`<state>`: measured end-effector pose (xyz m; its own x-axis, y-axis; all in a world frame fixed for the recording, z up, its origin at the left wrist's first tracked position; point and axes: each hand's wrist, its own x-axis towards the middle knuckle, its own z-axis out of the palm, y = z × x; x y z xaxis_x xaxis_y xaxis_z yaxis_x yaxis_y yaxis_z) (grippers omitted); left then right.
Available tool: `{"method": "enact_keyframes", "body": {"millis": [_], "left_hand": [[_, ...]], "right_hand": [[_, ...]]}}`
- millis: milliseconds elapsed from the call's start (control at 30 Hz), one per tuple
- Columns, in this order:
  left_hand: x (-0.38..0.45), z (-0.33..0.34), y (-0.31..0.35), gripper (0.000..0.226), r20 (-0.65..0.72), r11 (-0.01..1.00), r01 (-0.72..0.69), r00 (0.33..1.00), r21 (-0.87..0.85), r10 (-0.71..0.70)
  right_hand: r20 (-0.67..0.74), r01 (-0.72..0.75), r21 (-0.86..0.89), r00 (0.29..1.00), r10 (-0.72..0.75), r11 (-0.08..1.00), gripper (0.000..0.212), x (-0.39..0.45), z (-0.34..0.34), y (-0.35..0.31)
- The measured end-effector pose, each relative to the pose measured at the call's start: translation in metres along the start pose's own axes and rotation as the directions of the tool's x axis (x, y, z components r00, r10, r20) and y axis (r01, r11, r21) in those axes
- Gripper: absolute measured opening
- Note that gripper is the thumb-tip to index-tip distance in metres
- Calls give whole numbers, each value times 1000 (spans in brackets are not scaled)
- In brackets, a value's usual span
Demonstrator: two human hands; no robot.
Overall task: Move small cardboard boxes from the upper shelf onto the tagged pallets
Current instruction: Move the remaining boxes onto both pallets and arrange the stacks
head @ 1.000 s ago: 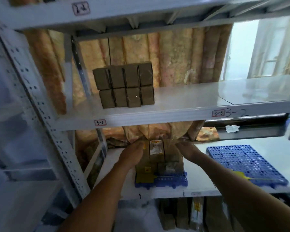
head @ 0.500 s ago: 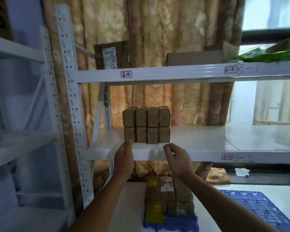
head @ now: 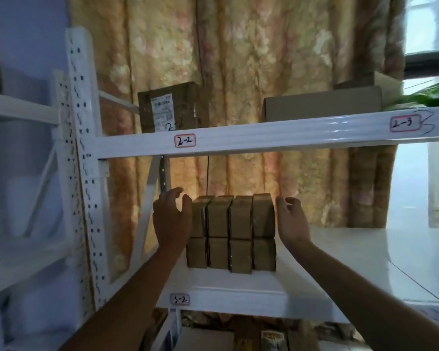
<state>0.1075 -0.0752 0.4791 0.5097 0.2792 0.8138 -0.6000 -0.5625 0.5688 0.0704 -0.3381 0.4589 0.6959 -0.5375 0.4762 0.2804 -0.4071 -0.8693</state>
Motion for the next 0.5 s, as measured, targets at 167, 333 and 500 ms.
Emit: {"method": "enact_keyframes", "body": {"millis": [167,333,500], "left_hand": [[-15,43,42,22,97,835,-489,871,254,481],[-68,56,48,39,221,875,-443,889,194,401],[-77,56,55,45,244,926,-351,918,138,312]], "right_hand": [[-17,51,124,999,-49,991,55,9,16,17],[-5,28,194,1000,-28,981,51,3,22,19],[-5,19,202,1000,-18,979,51,3,18,14]]}}
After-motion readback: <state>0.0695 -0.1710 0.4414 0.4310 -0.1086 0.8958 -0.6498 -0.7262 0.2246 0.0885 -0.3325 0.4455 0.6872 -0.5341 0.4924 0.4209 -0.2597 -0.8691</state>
